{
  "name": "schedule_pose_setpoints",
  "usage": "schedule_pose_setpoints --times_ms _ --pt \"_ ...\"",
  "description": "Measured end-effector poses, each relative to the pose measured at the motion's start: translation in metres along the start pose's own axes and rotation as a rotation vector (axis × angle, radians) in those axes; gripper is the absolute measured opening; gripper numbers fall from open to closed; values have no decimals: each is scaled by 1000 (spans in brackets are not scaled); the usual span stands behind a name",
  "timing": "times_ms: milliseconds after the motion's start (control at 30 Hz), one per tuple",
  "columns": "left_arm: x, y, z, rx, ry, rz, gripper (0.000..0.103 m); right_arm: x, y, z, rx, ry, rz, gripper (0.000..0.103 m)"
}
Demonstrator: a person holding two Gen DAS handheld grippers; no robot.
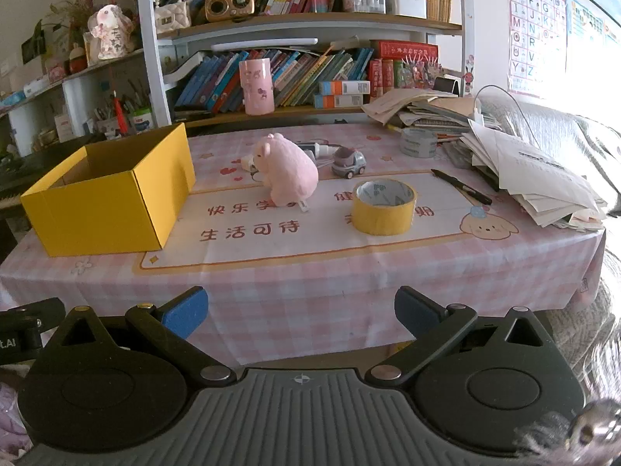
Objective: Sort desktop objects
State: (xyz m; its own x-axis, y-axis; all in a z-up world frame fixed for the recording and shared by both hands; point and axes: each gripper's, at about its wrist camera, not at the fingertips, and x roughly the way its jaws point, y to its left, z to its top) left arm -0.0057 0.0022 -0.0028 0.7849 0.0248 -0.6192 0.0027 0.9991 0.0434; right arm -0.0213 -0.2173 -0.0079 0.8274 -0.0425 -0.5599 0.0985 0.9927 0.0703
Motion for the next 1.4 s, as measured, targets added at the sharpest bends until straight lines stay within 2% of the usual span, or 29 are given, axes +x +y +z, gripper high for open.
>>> schedule_pose_setpoints --times_ms 1400 --pt "0 -5 -1 -8 3 -26 103 -5 -12 -2 10 10 -34 103"
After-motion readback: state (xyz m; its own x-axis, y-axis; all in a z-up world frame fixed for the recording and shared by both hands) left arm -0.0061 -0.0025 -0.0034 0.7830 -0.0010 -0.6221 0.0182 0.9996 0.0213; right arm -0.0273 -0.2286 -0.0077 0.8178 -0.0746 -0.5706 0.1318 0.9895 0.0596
